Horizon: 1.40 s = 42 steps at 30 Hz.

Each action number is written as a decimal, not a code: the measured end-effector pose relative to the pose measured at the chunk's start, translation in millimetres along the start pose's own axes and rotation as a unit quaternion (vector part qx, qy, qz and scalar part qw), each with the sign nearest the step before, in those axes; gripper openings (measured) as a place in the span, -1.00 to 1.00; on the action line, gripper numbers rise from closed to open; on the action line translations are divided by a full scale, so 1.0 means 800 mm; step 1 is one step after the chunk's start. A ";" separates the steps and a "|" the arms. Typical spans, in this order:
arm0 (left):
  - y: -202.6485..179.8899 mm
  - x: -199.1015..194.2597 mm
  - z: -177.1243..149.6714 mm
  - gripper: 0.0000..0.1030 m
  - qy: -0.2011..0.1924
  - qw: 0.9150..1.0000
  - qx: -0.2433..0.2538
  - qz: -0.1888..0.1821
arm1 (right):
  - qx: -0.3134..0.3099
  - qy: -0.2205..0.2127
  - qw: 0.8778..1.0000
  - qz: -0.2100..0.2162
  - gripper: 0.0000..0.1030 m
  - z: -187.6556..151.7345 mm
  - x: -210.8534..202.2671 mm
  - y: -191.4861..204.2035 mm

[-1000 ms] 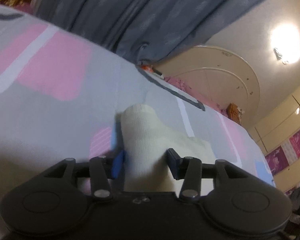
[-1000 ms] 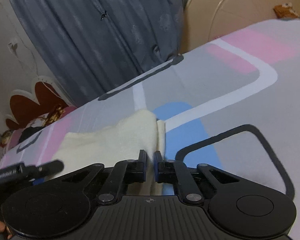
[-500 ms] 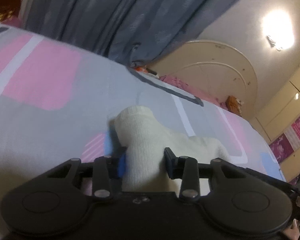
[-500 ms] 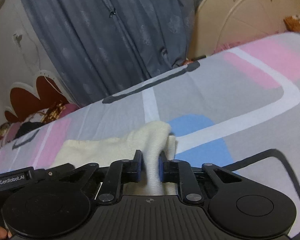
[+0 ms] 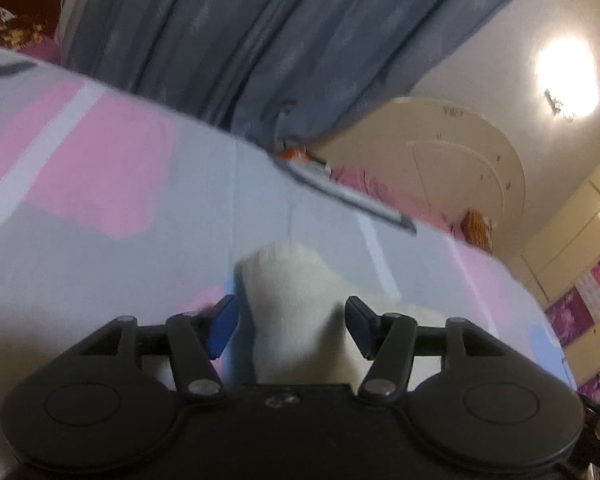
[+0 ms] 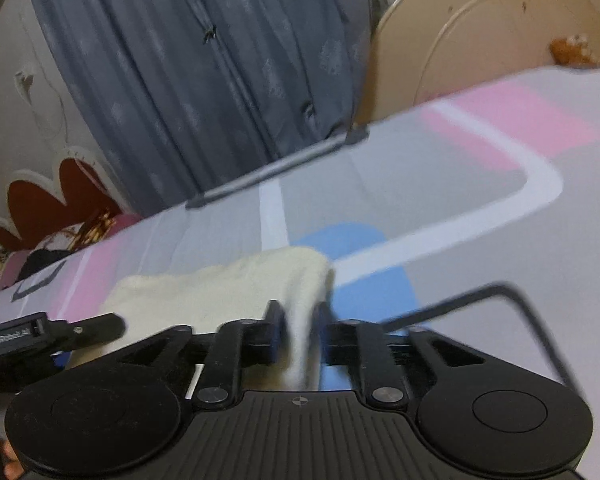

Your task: Fold small clothes

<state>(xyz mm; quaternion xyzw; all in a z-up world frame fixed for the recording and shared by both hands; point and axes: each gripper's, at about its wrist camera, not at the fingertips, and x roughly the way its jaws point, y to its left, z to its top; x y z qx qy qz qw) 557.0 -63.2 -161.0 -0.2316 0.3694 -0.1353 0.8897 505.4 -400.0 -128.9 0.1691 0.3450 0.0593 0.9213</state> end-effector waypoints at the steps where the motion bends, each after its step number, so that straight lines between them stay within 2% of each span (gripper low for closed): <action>1: 0.000 0.003 0.002 0.12 -0.001 1.000 -0.002 0.006 | -0.005 -0.008 1.000 0.004 -0.51 0.005 -0.002 0.004; 5: 0.009 0.026 0.004 0.14 0.027 0.999 -0.017 0.024 | -0.034 -0.003 0.999 0.006 -0.52 0.014 0.010 0.024; 8: 0.006 0.034 0.001 0.17 0.024 0.999 0.008 0.032 | -0.062 0.032 0.997 -0.019 -0.52 0.004 0.035 0.027; 11: 0.000 0.030 0.004 0.17 0.026 0.999 0.020 0.040 | -0.073 0.032 0.996 -0.030 -0.53 -0.002 0.036 0.023; 13: -0.003 0.016 0.005 0.14 0.016 0.999 0.026 0.039 | -0.072 0.034 0.996 -0.030 -0.53 0.000 0.030 0.024; 17: -0.010 -0.015 -0.006 0.16 0.007 0.998 0.053 0.028 | -0.067 0.017 0.998 0.003 -0.53 0.001 0.000 0.028; 24: -0.014 -0.058 -0.046 0.17 0.013 0.997 0.070 0.025 | -0.094 0.012 0.995 0.037 -0.53 -0.031 -0.045 0.052; 26: -0.018 -0.056 -0.056 0.17 0.024 0.996 0.079 0.024 | -0.107 0.010 0.994 0.030 -0.53 -0.044 -0.051 0.055; 28: -0.020 -0.051 -0.061 0.20 0.030 0.997 0.073 0.025 | -0.125 0.022 0.992 0.005 -0.53 -0.057 -0.047 0.055; 32: -0.026 -0.045 -0.064 0.20 0.036 0.996 0.070 0.036 | -0.141 0.030 0.989 -0.015 -0.53 -0.057 -0.043 0.059; 42: -0.043 -0.073 -0.076 0.17 0.035 0.992 0.111 0.049 | -0.147 0.026 0.989 0.003 -0.52 -0.068 -0.087 0.066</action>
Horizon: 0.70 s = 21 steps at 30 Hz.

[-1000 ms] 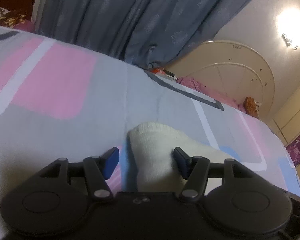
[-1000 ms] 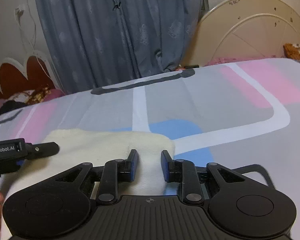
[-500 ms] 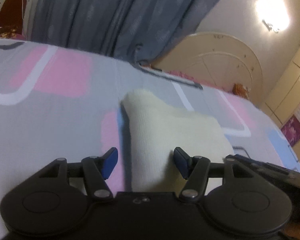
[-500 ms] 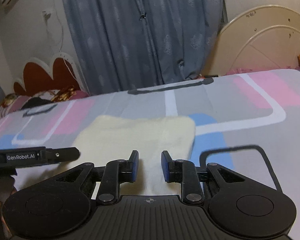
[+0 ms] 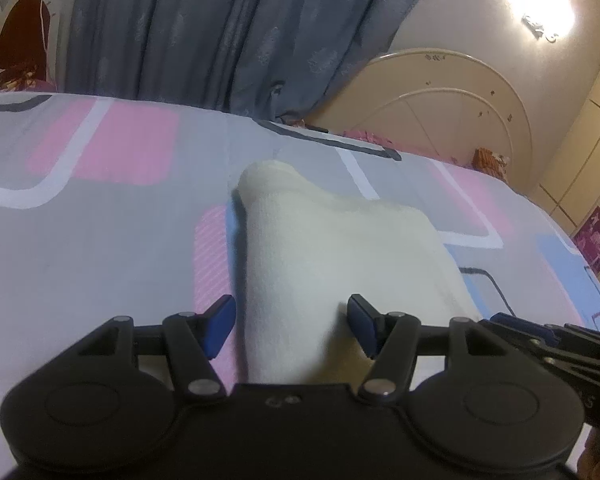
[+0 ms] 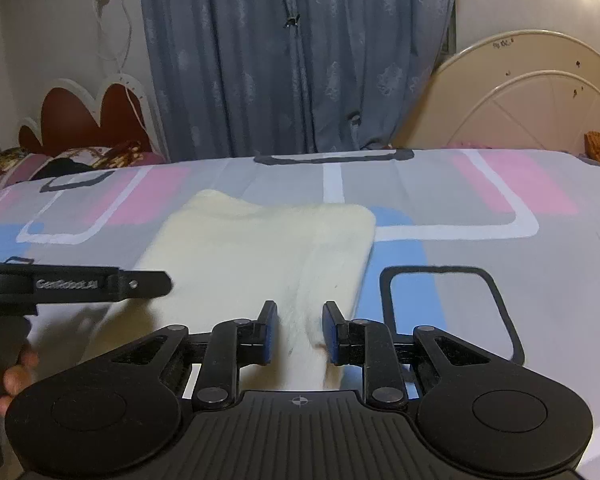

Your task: Fold small clothes

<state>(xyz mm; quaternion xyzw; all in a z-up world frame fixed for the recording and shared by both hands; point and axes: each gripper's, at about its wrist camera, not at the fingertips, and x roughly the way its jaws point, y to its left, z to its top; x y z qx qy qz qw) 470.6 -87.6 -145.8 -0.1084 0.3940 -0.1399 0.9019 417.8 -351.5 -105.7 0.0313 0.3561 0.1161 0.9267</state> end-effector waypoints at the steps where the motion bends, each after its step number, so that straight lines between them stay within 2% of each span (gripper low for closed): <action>1: -0.002 -0.002 -0.001 0.17 0.001 1.000 0.004 0.000 | 0.001 0.000 1.000 0.003 -0.52 -0.002 -0.004 0.001; 11: -0.015 -0.029 -0.031 0.17 0.012 1.000 0.025 0.000 | 0.000 0.010 1.000 0.021 -0.52 -0.029 -0.039 0.016; 21: -0.010 -0.033 -0.068 0.18 0.040 0.999 0.025 -0.001 | 0.005 0.048 0.999 0.020 -0.52 -0.069 -0.042 0.018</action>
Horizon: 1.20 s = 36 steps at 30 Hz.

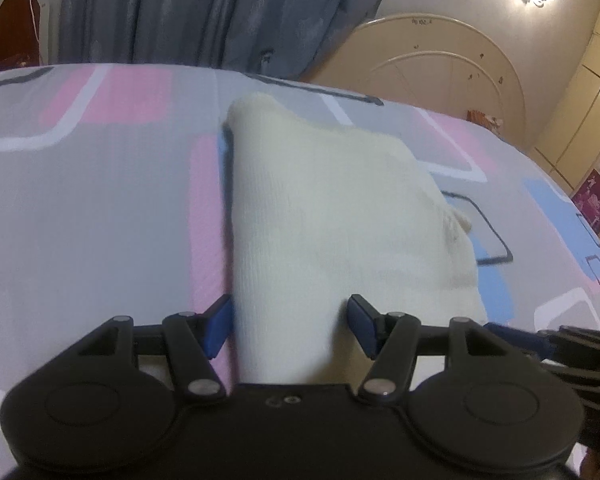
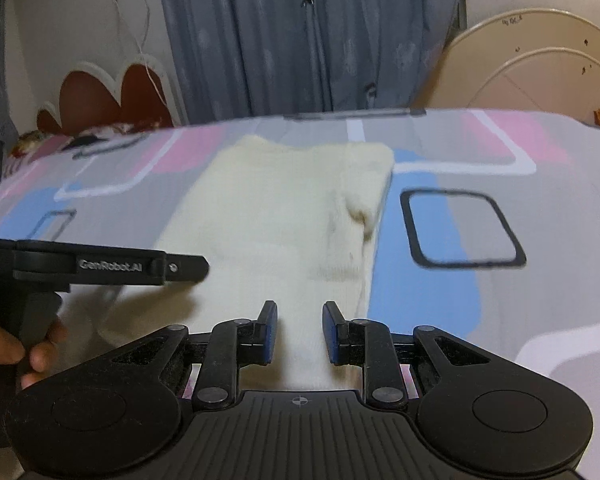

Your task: Fold small clothes

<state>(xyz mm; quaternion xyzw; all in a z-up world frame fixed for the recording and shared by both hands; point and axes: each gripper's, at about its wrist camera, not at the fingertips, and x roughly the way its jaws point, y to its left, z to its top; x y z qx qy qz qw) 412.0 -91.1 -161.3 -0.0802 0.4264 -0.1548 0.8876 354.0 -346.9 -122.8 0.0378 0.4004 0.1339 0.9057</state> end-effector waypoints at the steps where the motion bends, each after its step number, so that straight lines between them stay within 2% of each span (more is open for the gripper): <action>1: 0.000 -0.001 -0.002 0.18 0.000 1.000 0.003 -0.001 | 0.003 0.009 1.000 -0.001 -0.53 -0.004 0.003 -0.002; 9: 0.009 -0.011 -0.004 0.30 0.018 0.999 -0.017 -0.033 | 0.031 0.020 0.999 0.021 -0.52 -0.006 -0.012 -0.014; 12: 0.016 -0.018 0.008 0.36 0.004 0.998 -0.043 -0.041 | 0.046 0.005 0.999 0.027 -0.49 0.005 -0.017 -0.021; 14: 0.020 -0.016 0.018 0.41 -0.009 0.997 -0.060 -0.045 | 0.069 -0.006 0.997 0.027 0.00 0.015 -0.013 -0.033; 15: 0.023 -0.012 0.024 0.42 -0.010 0.997 -0.066 -0.047 | 0.081 -0.009 0.996 0.028 0.32 0.021 -0.009 -0.038; 16: 0.025 -0.006 0.031 0.42 -0.009 0.996 -0.072 -0.049 | 0.092 -0.013 0.995 0.032 0.33 0.027 -0.004 -0.045; 23: 0.043 0.047 0.046 0.34 0.011 0.989 -0.118 -0.092 | 0.192 -0.011 0.978 0.077 0.33 0.061 0.055 -0.094; 25: 0.044 0.052 0.045 0.31 0.010 0.989 -0.112 -0.099 | 0.222 -0.007 0.971 0.091 0.32 0.064 0.070 -0.105; 26: 0.044 0.053 0.045 0.25 0.011 0.989 -0.109 -0.101 | 0.229 -0.005 0.968 0.099 0.32 0.064 0.075 -0.108; 28: 0.045 0.054 0.045 0.00 0.014 0.988 -0.113 -0.109 | 0.229 -0.001 0.968 0.107 0.16 0.062 0.084 -0.107; 29: 0.047 0.055 0.044 -0.20 0.018 0.986 -0.121 -0.117 | 0.225 -0.003 0.968 0.108 0.11 0.062 0.086 -0.106; 30: 0.048 0.055 0.044 -0.32 0.018 0.984 -0.128 -0.119 | 0.225 -0.001 0.968 0.113 -0.08 0.061 0.086 -0.104; 31: 0.049 0.054 0.044 -0.37 0.016 0.984 -0.128 -0.119 | 0.232 0.002 0.965 0.121 -0.23 0.060 0.087 -0.105; 33: 0.043 0.047 0.044 -0.50 0.008 0.986 -0.121 -0.117 | 0.228 -0.001 0.966 0.121 -0.30 0.060 0.083 -0.101; 36: 0.039 0.032 0.049 -0.57 -0.012 0.987 -0.116 -0.114 | 0.208 -0.018 0.971 0.116 -0.36 0.065 0.067 -0.092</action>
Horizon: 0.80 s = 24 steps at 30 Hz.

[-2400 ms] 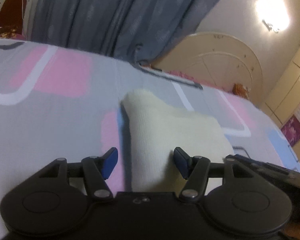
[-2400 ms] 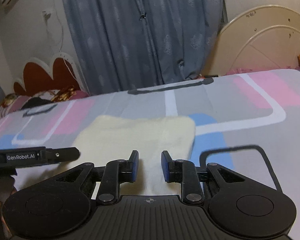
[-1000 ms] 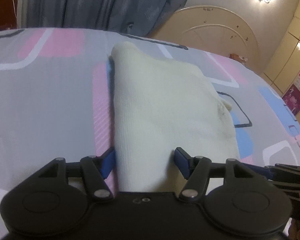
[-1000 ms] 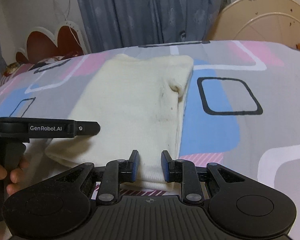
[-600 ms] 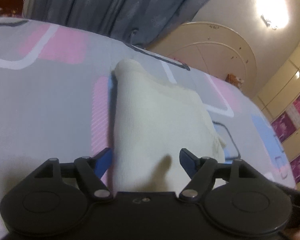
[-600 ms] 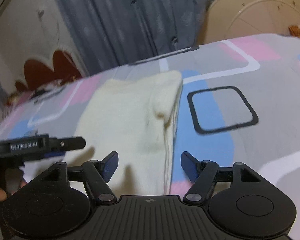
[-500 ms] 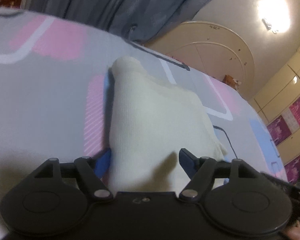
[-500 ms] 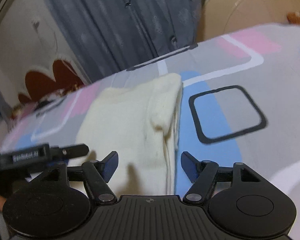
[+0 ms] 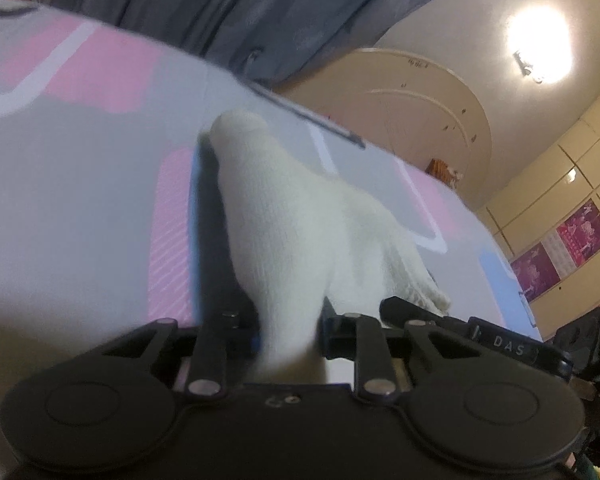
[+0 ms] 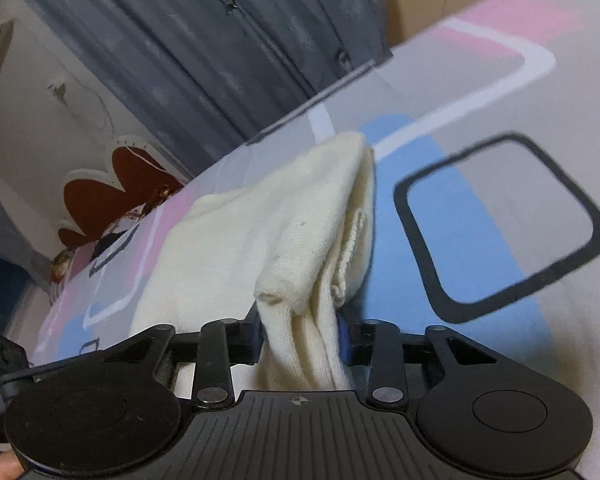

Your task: Fold small clothes

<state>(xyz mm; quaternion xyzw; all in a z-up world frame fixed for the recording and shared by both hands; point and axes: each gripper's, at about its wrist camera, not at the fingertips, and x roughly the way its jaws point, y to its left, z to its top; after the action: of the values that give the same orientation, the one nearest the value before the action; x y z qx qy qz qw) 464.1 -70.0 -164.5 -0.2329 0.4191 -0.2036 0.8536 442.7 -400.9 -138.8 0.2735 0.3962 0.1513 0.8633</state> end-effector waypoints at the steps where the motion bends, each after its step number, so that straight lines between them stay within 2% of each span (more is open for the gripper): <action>1: -0.003 -0.007 0.003 -0.58 -0.007 1.000 0.003 0.001 | -0.005 -0.006 1.000 0.004 -0.37 0.001 -0.005 0.006; 5: -0.003 -0.045 0.016 -0.59 -0.030 1.000 0.009 0.005 | -0.029 -0.017 0.999 0.028 -0.38 0.004 -0.018 0.041; 11: 0.032 -0.128 0.036 -0.59 -0.067 0.997 0.014 0.028 | -0.056 -0.019 0.996 0.068 -0.38 -0.007 -0.010 0.120; 19: 0.133 -0.225 0.064 -0.59 -0.098 0.993 0.009 0.058 | -0.079 -0.007 0.991 0.109 -0.38 -0.045 0.063 0.248; 24: 0.204 -0.258 0.070 -0.59 -0.099 0.992 -0.008 0.073 | -0.093 0.010 0.989 0.115 -0.38 -0.085 0.124 0.318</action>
<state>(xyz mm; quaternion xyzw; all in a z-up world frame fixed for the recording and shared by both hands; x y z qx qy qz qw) 417.5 186.7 -99.1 -0.2273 0.3499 -0.1129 0.9017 443.2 -124.9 -84.3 0.2346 0.3548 0.2886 0.8578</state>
